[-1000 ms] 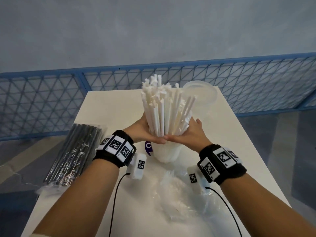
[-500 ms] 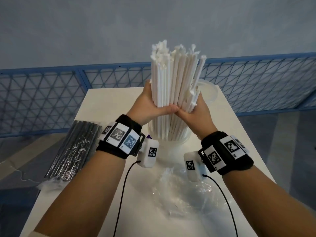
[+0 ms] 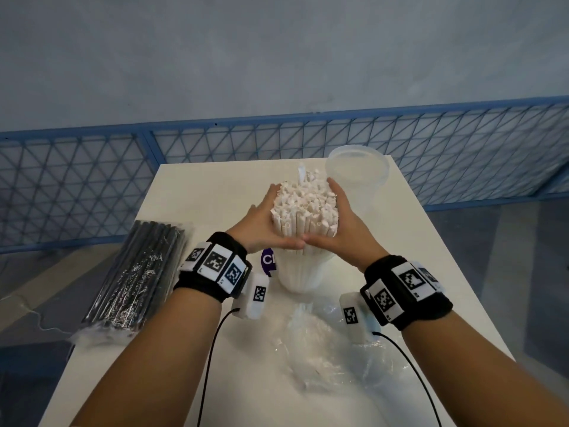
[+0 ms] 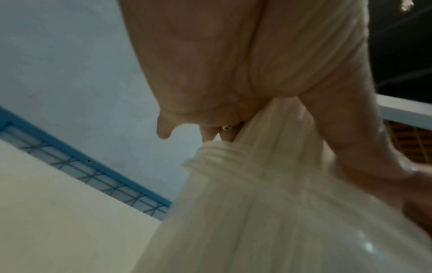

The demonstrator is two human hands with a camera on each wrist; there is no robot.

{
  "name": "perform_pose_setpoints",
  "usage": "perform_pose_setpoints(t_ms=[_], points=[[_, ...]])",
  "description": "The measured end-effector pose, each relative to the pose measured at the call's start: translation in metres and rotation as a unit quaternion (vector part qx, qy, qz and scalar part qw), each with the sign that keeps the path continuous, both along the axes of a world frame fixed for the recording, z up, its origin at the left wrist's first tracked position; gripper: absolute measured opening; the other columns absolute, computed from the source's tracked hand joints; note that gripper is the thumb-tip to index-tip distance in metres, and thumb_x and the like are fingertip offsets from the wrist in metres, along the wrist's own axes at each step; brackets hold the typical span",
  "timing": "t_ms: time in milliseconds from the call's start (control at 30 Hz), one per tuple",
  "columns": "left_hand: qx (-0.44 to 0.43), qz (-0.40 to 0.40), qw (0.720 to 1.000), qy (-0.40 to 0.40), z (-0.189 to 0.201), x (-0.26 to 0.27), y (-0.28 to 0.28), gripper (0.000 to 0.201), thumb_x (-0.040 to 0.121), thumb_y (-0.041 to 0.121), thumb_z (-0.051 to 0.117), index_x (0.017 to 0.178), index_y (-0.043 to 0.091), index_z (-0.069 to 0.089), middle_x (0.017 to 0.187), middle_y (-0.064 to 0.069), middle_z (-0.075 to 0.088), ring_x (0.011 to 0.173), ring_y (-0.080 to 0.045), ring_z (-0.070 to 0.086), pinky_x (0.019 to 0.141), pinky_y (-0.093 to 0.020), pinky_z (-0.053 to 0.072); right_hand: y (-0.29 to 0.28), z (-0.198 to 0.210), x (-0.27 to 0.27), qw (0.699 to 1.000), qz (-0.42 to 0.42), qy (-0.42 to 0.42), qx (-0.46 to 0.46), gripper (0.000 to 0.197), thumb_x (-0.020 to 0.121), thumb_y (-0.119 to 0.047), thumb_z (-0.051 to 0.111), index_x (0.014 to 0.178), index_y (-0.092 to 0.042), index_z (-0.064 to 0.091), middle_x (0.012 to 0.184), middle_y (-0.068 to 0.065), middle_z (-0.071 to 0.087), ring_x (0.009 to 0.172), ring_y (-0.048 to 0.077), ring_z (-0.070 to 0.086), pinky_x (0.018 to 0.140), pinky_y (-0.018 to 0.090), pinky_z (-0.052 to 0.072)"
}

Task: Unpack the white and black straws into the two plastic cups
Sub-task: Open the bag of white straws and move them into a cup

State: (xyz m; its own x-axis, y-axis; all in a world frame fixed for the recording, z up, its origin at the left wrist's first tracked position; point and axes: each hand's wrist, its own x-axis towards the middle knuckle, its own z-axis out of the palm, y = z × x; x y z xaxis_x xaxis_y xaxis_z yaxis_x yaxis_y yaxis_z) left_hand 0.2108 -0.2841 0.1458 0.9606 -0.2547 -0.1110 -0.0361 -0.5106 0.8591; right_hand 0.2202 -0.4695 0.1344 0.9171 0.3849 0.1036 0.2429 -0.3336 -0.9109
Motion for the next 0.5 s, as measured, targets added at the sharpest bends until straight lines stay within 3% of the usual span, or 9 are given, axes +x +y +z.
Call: perform_pose_setpoints(t_ms=[67, 100, 167, 233, 333, 400, 500], points=[[0.050, 0.005, 0.998, -0.027, 0.001, 0.002, -0.006, 0.112, 0.056, 0.046, 0.074, 0.144, 0.017, 0.013, 0.130, 0.014, 0.048, 0.132, -0.012, 0.036, 0.116, -0.051, 0.000, 0.005, -0.001, 0.000, 0.999, -0.041, -0.021, 0.011, 0.077, 0.076, -0.018, 0.074, 0.138, -0.018, 0.029, 0.123, -0.009, 0.051, 0.113, 0.008, 0.051, 0.100, 0.028, 0.045], [0.049, 0.021, 0.998, -0.040, 0.002, 0.004, -0.008, 0.103, 0.059, 0.045, 0.073, 0.142, 0.015, 0.019, 0.124, 0.015, 0.050, 0.128, -0.011, 0.039, 0.116, -0.051, 0.000, 0.007, 0.000, 0.000, 0.998, -0.057, -0.027, 0.022, 0.070, 0.078, -0.018, 0.073, 0.136, -0.016, 0.033, 0.121, -0.007, 0.053, 0.112, 0.010, 0.053, 0.099, 0.032, 0.045], [0.002, 0.042, 0.997, -0.059, 0.009, 0.006, -0.009, 0.089, 0.063, 0.044, 0.077, 0.133, 0.020, 0.028, 0.115, 0.018, 0.052, 0.121, -0.010, 0.043, 0.115, -0.052, 0.013, 0.009, 0.007, 0.000, 0.995, -0.077, -0.050, 0.041, 0.061, 0.081, -0.019, 0.070, 0.133, -0.014, 0.037, 0.118, -0.005, 0.056, 0.109, 0.012, 0.055, 0.095, 0.030, 0.046], [-0.051, 0.056, 0.994, -0.075, 0.018, 0.008, -0.008, 0.085, 0.060, 0.050, 0.076, 0.128, 0.027, 0.032, 0.119, 0.013, 0.055, 0.123, -0.015, 0.047, 0.111, -0.049, 0.029, 0.009, 0.019, 0.002, 0.991, -0.087, -0.083, 0.053, 0.056, 0.083, -0.020, 0.068, 0.130, -0.014, 0.039, 0.116, -0.005, 0.056, 0.107, 0.011, 0.056, 0.091, 0.023, 0.046], [-0.085, 0.066, 0.992, -0.060, 0.031, 0.005, -0.012, 0.082, 0.068, 0.025, 0.080, 0.134, 0.016, 0.031, 0.121, 0.009, 0.053, 0.122, -0.015, 0.050, 0.102, -0.031, 0.044, 0.008, 0.033, 0.005, 0.988, -0.086, -0.116, 0.047, 0.061, 0.082, -0.022, 0.069, 0.134, -0.016, 0.037, 0.123, -0.007, 0.051, 0.111, 0.007, 0.051, 0.089, 0.011, 0.041], [-0.060, 0.062, 0.995, -0.058, 0.033, -0.001, -0.015, 0.092, 0.068, 0.018, 0.080, 0.141, 0.014, 0.025, 0.130, 0.008, 0.047, 0.128, -0.014, 0.043, 0.099, -0.019, 0.040, 0.008, 0.035, 0.004, 0.991, -0.083, -0.103, 0.033, 0.067, 0.082, -0.030, 0.067, 0.139, -0.020, 0.033, 0.134, -0.005, 0.045, 0.119, 0.002, 0.041, 0.094, 0.009, 0.034], [-0.006, 0.118, 0.990, -0.070, 0.023, -0.020, -0.008, 0.114, 0.058, 0.041, 0.080, 0.147, 0.019, 0.013, 0.153, 0.003, 0.022, 0.139, -0.010, 0.022, 0.106, -0.020, 0.021, 0.003, 0.029, 0.000, 0.986, -0.124, -0.101, 0.040, 0.058, 0.088, -0.039, 0.057, 0.139, -0.021, 0.036, 0.139, -0.009, 0.042, 0.123, 0.000, 0.036, 0.100, 0.016, 0.029]])
